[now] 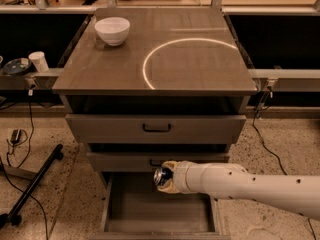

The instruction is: Pick pepsi can from bottom drawer and place on counter

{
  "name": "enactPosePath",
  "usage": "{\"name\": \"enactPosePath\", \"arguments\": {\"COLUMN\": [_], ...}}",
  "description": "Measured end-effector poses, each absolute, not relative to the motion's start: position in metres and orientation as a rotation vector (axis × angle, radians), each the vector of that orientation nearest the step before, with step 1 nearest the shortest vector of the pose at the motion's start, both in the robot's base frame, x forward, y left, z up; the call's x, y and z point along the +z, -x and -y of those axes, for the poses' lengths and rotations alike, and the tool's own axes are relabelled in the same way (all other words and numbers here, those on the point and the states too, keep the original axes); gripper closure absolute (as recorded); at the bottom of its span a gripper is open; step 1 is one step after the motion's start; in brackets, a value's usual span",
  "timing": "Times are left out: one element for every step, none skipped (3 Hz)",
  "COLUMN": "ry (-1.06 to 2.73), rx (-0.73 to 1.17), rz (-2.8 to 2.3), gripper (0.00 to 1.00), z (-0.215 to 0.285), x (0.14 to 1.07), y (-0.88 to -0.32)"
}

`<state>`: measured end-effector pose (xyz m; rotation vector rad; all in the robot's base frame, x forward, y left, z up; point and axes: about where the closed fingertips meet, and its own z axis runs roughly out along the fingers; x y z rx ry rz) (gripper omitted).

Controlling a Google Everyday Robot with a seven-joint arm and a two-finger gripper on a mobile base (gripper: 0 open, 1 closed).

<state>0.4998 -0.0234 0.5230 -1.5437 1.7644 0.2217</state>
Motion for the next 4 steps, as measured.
{"name": "enactPosePath", "arguments": {"ry": [1.538, 1.549, 1.576, 1.571], "rx": [0.168, 0.117, 0.056, 0.053], "rz": [-1.758, -1.746, -1.724, -1.738], "gripper": [1.0, 1.0, 1.0, 1.0], "z": [0.032, 0.037, 0.039, 0.04], "x": [0.556, 0.583, 0.611, 0.615], "y": [-0.51, -0.524, -0.539, -0.54]}}
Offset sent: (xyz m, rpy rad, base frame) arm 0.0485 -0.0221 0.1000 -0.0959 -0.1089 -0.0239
